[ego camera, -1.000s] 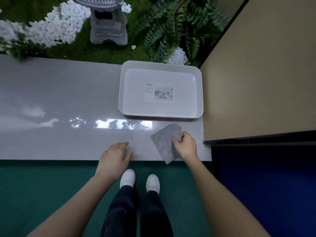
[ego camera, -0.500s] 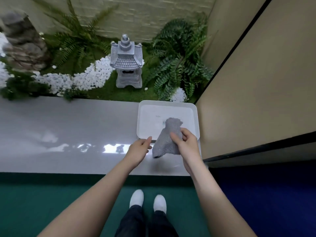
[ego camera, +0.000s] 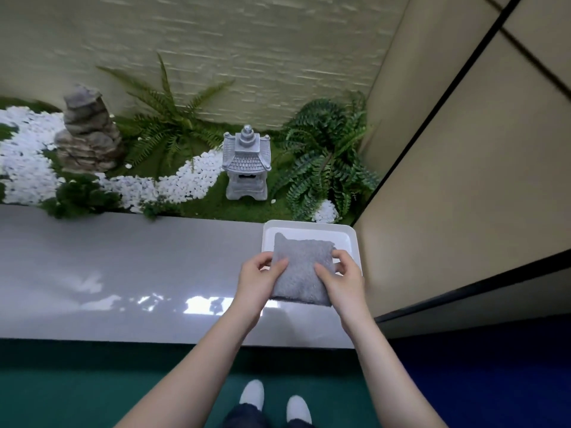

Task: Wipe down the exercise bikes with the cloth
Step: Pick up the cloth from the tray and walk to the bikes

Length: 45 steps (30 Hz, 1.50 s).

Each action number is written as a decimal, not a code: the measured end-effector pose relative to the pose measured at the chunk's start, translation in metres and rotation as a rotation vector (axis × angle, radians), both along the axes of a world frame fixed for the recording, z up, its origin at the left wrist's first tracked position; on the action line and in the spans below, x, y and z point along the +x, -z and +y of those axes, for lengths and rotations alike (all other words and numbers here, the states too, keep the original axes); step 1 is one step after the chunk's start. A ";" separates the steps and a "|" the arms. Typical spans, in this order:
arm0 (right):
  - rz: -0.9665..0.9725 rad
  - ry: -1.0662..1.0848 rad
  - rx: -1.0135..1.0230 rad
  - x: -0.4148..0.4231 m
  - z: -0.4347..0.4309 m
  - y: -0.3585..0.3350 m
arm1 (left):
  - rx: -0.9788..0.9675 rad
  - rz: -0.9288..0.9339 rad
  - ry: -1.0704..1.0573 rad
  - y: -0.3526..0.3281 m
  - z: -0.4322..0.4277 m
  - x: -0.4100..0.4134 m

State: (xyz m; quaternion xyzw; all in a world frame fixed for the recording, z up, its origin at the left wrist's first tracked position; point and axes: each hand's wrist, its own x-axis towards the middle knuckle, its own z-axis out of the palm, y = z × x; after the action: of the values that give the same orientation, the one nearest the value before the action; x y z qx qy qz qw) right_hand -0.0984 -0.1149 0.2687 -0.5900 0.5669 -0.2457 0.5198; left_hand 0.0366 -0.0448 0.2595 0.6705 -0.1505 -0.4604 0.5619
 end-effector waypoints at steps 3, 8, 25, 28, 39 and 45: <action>0.129 -0.081 -0.196 0.013 0.014 -0.005 | 0.080 -0.459 0.012 -0.007 0.014 -0.002; 0.063 -0.244 -0.222 0.028 0.038 -0.016 | 0.105 -0.753 -0.007 -0.026 0.037 -0.016; -0.057 -0.518 0.081 -0.072 0.062 -0.012 | 0.042 -0.485 -0.220 -0.035 0.118 -0.178; -0.043 -0.602 0.068 -0.074 0.079 -0.003 | 0.093 -0.523 -0.325 -0.033 0.143 -0.199; -0.105 -1.090 0.036 -0.073 0.175 -0.005 | 0.633 -0.720 -0.664 -0.023 0.312 -0.262; -0.166 -1.380 0.101 -0.099 0.257 -0.022 | 0.915 -0.694 -0.737 -0.026 0.389 -0.333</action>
State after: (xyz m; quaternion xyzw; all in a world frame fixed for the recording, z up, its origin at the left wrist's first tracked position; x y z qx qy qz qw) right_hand -0.1974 0.1424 0.2905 -0.7698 0.0314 0.1233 0.6255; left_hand -0.2959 0.3440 0.2856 0.9569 0.1262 -0.0146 0.2613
